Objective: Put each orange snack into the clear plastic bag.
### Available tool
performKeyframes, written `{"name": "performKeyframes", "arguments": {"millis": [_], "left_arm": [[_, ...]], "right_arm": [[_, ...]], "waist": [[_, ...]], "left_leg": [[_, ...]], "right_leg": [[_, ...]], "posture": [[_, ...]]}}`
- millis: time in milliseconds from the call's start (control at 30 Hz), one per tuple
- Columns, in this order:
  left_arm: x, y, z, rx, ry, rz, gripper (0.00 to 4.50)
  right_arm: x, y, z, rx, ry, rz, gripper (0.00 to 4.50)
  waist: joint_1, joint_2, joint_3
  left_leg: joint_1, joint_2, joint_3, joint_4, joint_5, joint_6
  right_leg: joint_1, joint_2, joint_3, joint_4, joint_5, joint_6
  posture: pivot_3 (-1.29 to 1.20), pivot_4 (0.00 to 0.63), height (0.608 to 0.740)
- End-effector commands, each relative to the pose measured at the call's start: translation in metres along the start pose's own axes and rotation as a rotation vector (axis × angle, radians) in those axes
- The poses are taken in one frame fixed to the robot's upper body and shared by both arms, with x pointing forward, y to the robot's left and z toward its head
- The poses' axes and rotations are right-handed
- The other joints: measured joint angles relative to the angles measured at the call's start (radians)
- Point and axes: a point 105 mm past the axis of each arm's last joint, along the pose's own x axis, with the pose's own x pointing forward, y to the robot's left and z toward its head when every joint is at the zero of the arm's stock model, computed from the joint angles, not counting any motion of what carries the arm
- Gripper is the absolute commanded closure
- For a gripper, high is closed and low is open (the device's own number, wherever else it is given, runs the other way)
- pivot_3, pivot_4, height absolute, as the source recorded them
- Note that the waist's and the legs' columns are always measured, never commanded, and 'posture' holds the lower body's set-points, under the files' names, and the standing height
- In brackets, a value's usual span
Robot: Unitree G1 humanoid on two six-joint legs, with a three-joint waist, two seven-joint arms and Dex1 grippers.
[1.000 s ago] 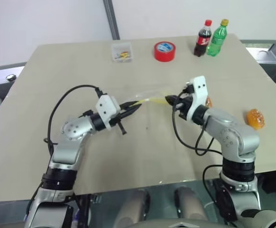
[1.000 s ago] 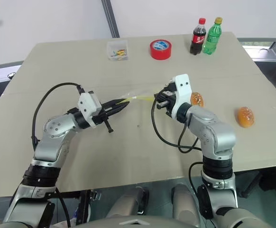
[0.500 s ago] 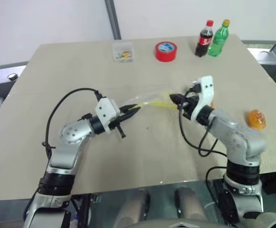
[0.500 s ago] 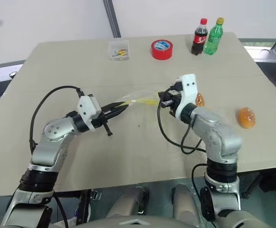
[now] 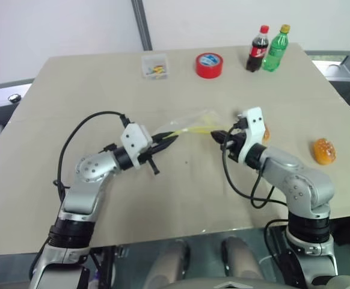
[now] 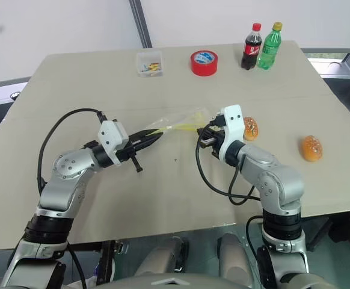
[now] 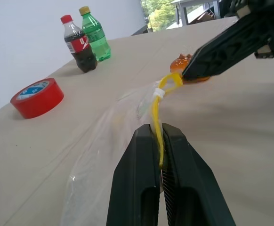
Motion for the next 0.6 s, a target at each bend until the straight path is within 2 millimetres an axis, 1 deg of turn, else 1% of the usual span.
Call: {"name": "performKeyframes", "arguments": {"millis": [33, 100, 200, 267, 400, 500, 533, 567, 600], "left_arm": [[-0.001, -0.008, 0.015, 0.01, -0.047, -0.029, 4.5], [-0.001, -0.014, 0.014, 0.011, -0.042, -0.058, 4.5], [-0.003, -0.022, 0.012, 0.014, -0.027, -0.096, 4.5], [-0.004, -0.02, 0.01, 0.007, -0.017, -0.093, 4.5], [-0.009, -0.02, 0.005, 0.005, 0.005, -0.107, 4.5], [-0.01, -0.023, 0.005, -0.006, 0.005, -0.124, 4.5], [-0.01, -0.024, 0.005, -0.018, 0.003, -0.135, 4.5], [-0.01, -0.025, 0.005, -0.028, 0.0, -0.147, 4.5], [-0.011, -0.025, 0.005, -0.033, 0.0, -0.16, 4.5]], "right_arm": [[0.011, 0.004, 0.007, -0.013, -0.049, 0.025, 4.36], [0.019, 0.005, 0.009, 0.024, -0.076, 0.035, 4.36], [0.031, 0.008, 0.021, 0.17, -0.149, 0.058, 4.36], [0.031, 0.011, 0.025, 0.241, -0.172, 0.092, 4.36], [0.024, 0.009, 0.03, 0.297, -0.199, 0.119, 4.36], [0.025, 0.007, 0.026, 0.256, -0.189, 0.106, 4.36], [0.029, 0.007, 0.023, 0.195, -0.176, 0.086, 4.36], [0.034, 0.007, 0.019, 0.097, -0.157, 0.059, 4.36], [0.039, 0.008, 0.013, -0.049, -0.133, 0.036, 4.36]], "waist": [[-0.001, 0.0, 0.0], [-0.001, 0.0, 0.0], [-0.003, 0.0, 0.0], [0.0, 0.0, 0.0], [0.003, 0.0, 0.0], [0.001, 0.001, 0.0], [0.001, 0.001, 0.0], [0.001, 0.001, 0.0], [-0.004, 0.001, 0.0]], "left_leg": [[0.0, 0.0, 0.0, 0.0, 0.0, 0.0], [0.0, 0.0, 0.0, 0.0, 0.0, 0.0], [0.0, 0.0, 0.0, 0.0, 0.0, 0.0], [0.0, 0.0, 0.0, 0.0, 0.0, 0.0], [0.0, 0.0, -0.001, 0.0, 0.0, 0.0], [0.0, 0.0, 0.0, 0.0, 0.0, 0.0], [0.0, 0.0, 0.0, -0.001, 0.0, 0.0], [0.0, 0.0, 0.0, -0.001, 0.0, 0.0], [0.0, 0.0, 0.0, -0.001, 0.0, 0.0]], "right_leg": [[0.0, 0.0, 0.0, 0.0, 0.0, 0.0], [0.0, 0.0, 0.0, 0.0, 0.0, 0.0], [0.0, 0.001, 0.001, 0.0, 0.0, 0.0], [0.0, 0.001, 0.0, 0.001, 0.0, 0.0], [0.0, 0.0, 0.0, -0.001, 0.0, 0.0], [0.0, 0.0, 0.0, -0.002, 0.0, 0.0], [0.0, 0.001, 0.0, -0.001, 0.0, 0.0], [0.0, 0.001, 0.0, -0.001, 0.0, 0.0], [0.0, 0.001, 0.0, -0.001, 0.0, 0.0]], "posture": [[0.0, 0.15, 0.713], [0.0, 0.15, 0.713], [0.0, 0.15, 0.713], [0.0, 0.15, 0.713], [0.0, 0.15, 0.713], [0.0, 0.15, 0.713], [0.0, 0.15, 0.713], [0.0, 0.15, 0.713], [0.0, 0.15, 0.713]]}}
